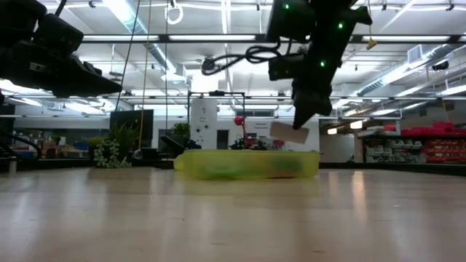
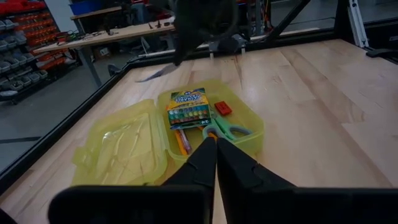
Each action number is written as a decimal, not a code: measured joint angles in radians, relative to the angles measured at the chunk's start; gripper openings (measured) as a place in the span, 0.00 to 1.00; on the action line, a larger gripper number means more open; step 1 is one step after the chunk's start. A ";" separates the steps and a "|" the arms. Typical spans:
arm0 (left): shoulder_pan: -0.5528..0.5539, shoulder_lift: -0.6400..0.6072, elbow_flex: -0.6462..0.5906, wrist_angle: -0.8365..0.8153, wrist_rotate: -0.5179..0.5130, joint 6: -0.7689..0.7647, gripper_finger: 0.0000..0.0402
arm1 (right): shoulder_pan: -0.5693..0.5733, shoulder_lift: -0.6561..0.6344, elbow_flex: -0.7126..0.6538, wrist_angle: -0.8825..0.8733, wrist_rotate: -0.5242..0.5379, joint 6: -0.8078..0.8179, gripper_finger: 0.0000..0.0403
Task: Pack school essentials
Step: Put the purple sticky notes into the yellow supply box
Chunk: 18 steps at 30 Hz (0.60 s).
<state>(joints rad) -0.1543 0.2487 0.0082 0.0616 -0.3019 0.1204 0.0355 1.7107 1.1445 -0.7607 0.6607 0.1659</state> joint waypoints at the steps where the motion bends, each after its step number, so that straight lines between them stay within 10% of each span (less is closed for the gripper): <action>1: 0.000 0.000 0.000 0.000 0.000 0.000 0.05 | 0.009 0.000 0.007 0.006 0.003 0.000 0.00; 18: 0.000 0.000 0.000 0.000 0.000 0.002 0.03 | 0.082 0.000 0.017 0.258 0.051 -0.043 0.00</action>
<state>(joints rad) -0.1544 0.2488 0.0082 0.0616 -0.3019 0.1220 0.1177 1.7103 1.1618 -0.5029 0.7112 0.1227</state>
